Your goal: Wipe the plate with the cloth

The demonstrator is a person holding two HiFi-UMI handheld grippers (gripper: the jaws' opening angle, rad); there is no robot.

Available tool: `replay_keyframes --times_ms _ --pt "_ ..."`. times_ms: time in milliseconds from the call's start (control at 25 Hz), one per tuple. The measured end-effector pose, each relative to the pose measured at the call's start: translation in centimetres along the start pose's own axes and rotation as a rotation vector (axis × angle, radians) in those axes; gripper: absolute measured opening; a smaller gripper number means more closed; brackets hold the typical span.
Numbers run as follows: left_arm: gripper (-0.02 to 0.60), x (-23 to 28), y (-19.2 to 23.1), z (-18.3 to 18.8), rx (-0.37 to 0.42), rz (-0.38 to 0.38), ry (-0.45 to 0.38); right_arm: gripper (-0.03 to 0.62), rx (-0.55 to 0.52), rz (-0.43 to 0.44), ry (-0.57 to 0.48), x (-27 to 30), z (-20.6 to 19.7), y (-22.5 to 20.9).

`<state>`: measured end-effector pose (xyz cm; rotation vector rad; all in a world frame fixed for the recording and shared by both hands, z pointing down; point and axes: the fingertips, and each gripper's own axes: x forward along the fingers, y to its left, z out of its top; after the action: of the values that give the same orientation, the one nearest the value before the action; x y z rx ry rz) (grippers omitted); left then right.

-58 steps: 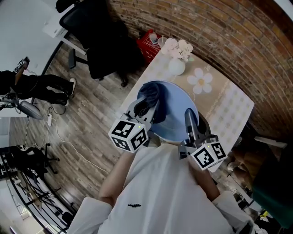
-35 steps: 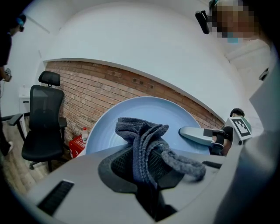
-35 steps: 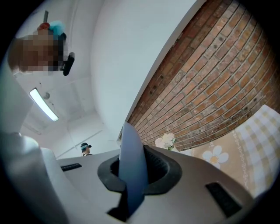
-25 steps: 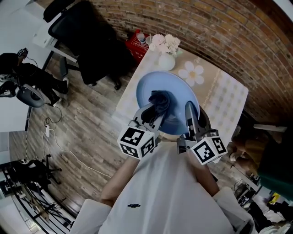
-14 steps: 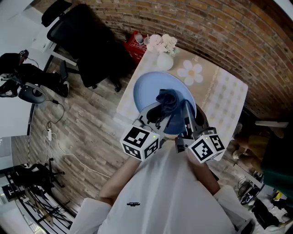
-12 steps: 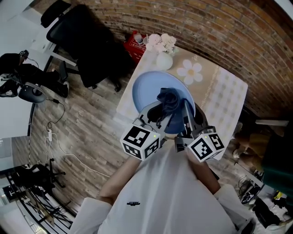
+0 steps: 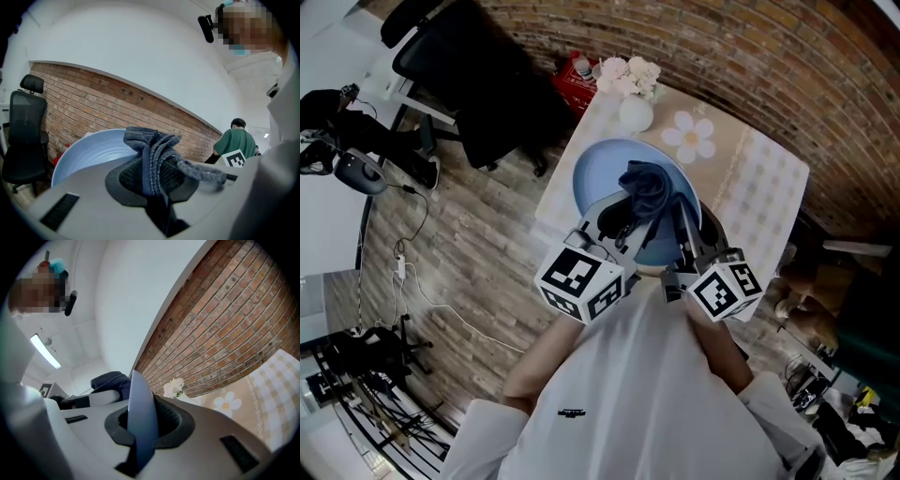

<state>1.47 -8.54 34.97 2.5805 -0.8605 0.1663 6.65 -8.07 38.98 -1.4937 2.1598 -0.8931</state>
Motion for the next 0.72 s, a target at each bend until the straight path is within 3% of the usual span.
replay_keyframes --times_ms 360,720 --pt "0.061 -0.1 1.6 1.8 -0.008 0.037 -0.039 0.058 -0.082 -0.054 -0.041 -1.6 2.9 -2.7" --pt "0.061 -1.1 5.6 2.8 -0.018 0.124 -0.067 0.058 -0.179 -0.147 -0.062 -4.3 5.6 -6.5"
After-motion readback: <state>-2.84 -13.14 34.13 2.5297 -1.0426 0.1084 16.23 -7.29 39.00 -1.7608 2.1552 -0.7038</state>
